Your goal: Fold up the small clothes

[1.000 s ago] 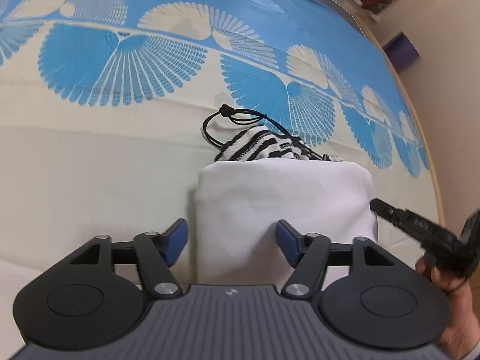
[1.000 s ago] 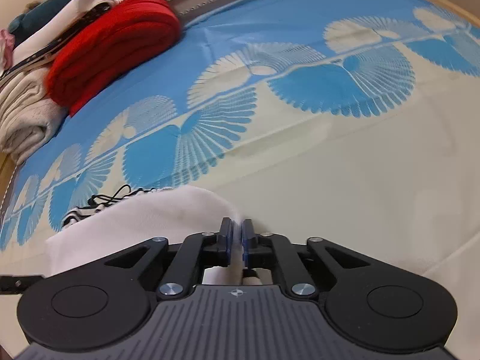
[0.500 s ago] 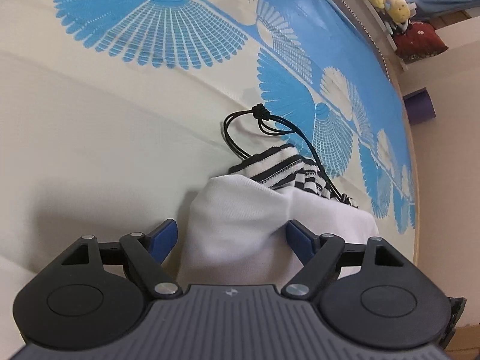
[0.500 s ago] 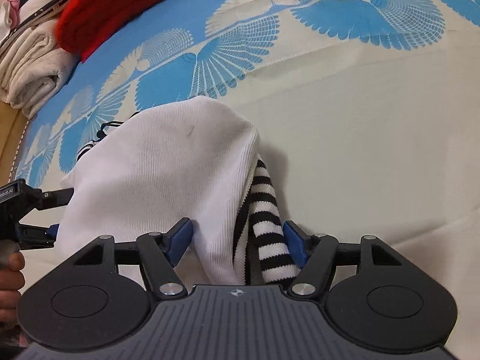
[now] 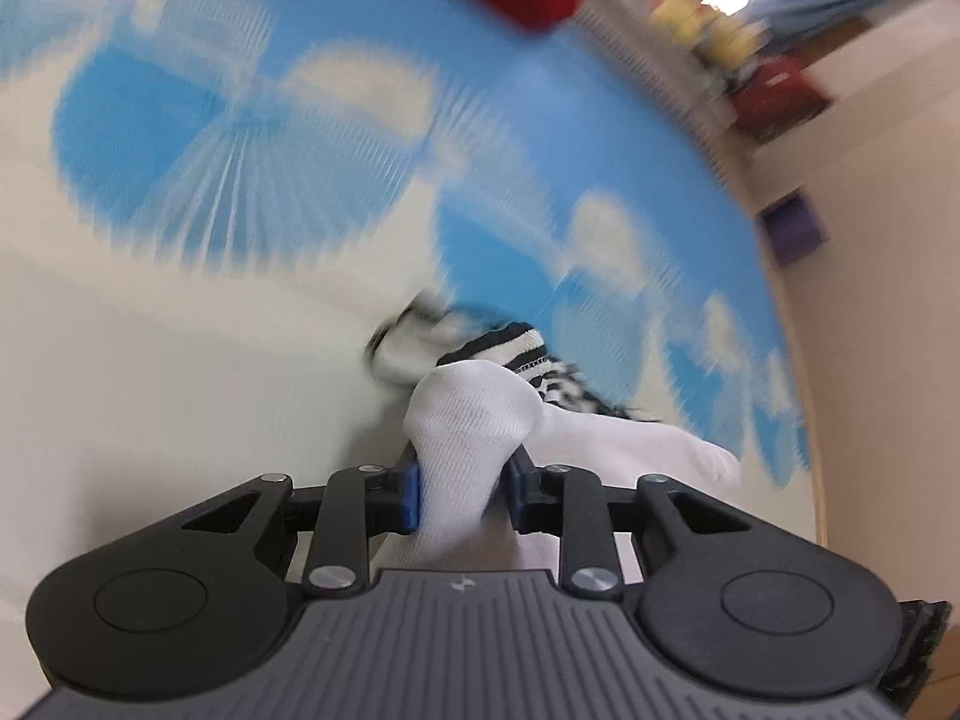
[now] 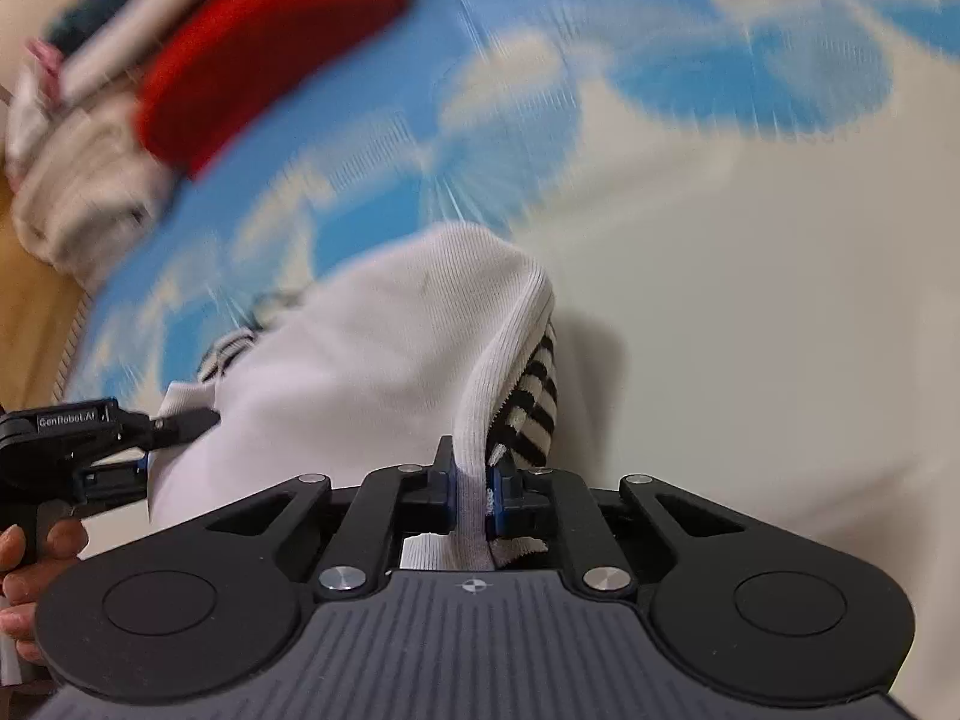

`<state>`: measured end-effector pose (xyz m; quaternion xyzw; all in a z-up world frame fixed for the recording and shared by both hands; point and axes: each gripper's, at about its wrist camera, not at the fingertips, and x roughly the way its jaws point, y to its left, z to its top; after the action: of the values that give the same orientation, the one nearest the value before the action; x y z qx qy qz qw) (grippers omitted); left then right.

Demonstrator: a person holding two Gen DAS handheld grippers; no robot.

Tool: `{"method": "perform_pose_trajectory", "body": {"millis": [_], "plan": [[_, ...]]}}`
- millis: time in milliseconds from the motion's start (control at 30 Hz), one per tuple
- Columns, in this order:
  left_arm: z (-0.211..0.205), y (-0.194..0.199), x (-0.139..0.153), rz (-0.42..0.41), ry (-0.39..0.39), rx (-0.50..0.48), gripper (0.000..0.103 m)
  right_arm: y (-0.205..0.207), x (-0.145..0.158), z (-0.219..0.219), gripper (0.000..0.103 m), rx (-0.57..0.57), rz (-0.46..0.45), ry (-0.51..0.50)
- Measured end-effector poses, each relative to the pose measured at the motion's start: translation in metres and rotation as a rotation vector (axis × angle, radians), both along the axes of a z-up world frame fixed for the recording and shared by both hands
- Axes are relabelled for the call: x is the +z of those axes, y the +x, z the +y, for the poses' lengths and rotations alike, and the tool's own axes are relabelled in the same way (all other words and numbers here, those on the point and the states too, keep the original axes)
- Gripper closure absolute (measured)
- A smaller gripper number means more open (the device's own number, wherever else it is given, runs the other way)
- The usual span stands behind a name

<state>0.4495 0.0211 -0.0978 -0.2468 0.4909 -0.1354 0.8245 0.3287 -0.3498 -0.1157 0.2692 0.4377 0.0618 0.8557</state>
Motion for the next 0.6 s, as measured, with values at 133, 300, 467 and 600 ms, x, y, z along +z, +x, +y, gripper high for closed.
{"method": "perform_pose_trajectory", "body": {"millis": [133, 300, 467, 600], "plan": [[0.008, 0.001, 0.037, -0.186, 0.052, 0.044, 0.042, -0.004, 0.025, 0.002, 0.092, -0.069, -0.172, 0.029], [0.020, -0.003, 0.045, -0.206, 0.113, 0.053, 0.033, 0.004, 0.023, 0.005, 0.077, -0.151, -0.135, -0.054], [0.012, -0.019, 0.032, -0.144, 0.163, -0.117, 0.033, 0.002, 0.023, 0.007, 0.060, -0.076, -0.134, -0.041], [-0.001, -0.036, 0.018, -0.104, 0.213, -0.254, 0.034, 0.010, 0.001, 0.017, 0.057, 0.056, 0.025, -0.009]]}}
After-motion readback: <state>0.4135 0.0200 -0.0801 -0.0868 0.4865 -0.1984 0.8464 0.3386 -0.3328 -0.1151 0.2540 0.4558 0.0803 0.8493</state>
